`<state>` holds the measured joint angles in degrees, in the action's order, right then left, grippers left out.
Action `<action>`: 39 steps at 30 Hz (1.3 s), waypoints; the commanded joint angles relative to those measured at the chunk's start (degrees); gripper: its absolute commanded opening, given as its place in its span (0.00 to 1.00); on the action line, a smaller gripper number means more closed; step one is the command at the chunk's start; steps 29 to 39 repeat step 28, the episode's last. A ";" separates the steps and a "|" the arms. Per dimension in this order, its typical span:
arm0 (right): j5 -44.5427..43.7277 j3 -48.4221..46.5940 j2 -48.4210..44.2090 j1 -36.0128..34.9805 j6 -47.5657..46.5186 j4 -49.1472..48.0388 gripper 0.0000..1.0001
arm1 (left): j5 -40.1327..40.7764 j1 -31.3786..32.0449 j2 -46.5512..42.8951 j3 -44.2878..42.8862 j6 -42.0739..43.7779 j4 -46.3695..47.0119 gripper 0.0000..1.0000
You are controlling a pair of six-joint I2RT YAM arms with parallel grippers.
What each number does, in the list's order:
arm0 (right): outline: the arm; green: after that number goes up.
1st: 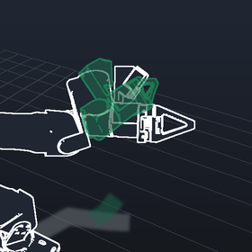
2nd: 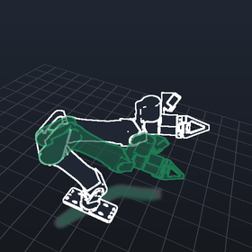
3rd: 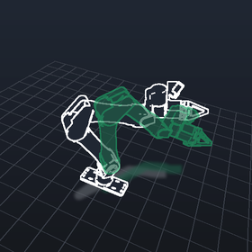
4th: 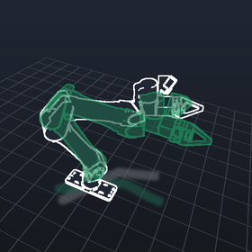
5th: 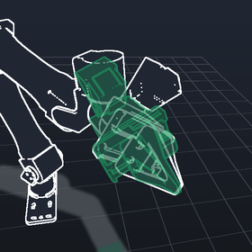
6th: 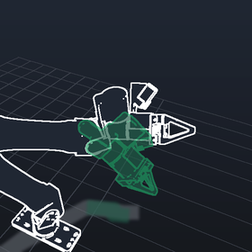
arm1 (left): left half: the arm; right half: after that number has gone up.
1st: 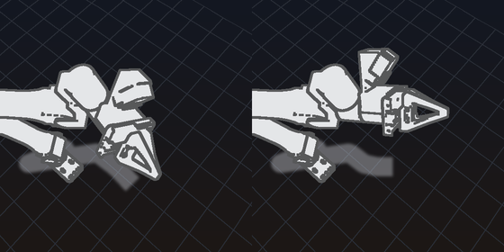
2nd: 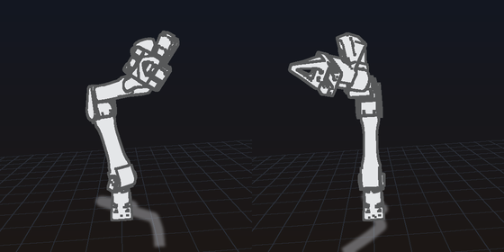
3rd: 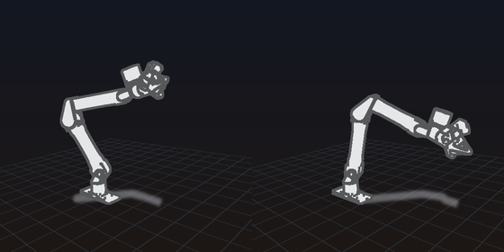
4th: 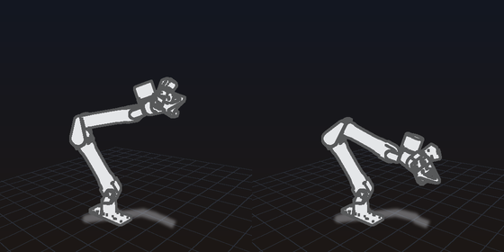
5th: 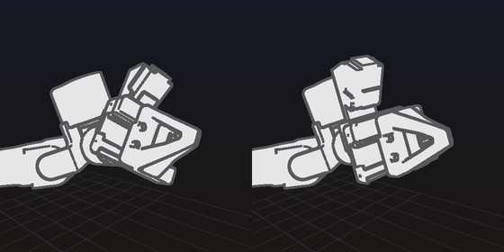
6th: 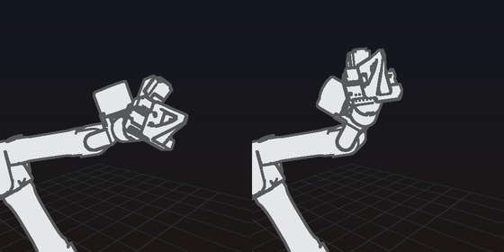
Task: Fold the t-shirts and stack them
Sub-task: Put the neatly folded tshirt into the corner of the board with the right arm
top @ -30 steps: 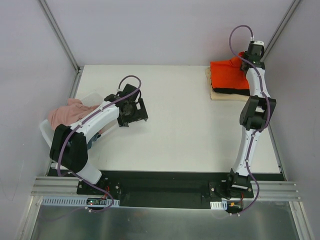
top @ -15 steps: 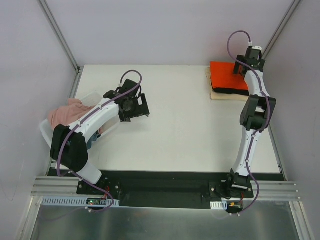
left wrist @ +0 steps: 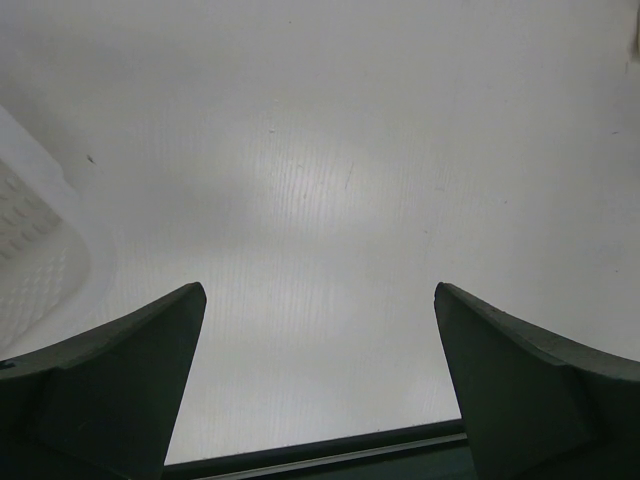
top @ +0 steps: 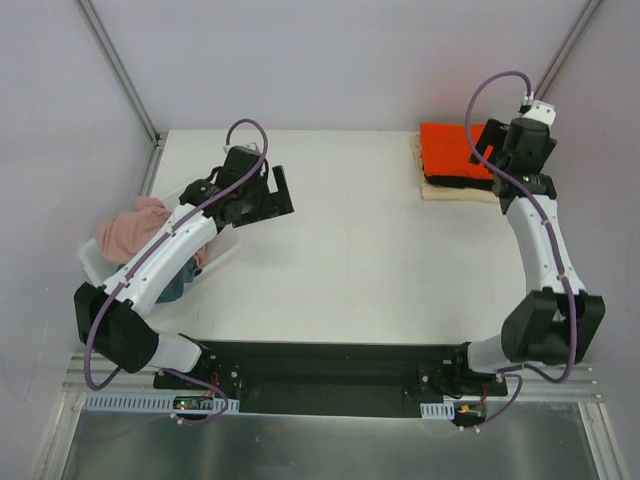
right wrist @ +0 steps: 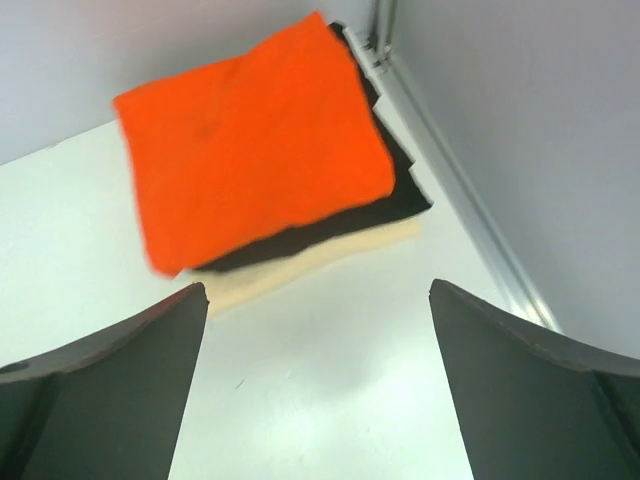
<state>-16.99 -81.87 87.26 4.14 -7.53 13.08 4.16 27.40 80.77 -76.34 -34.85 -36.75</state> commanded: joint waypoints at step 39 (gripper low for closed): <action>-3.22 51.19 -49.03 -21.63 18.34 3.18 0.96 | 5.85 8.55 -19.78 24.13 -8.39 -0.07 0.99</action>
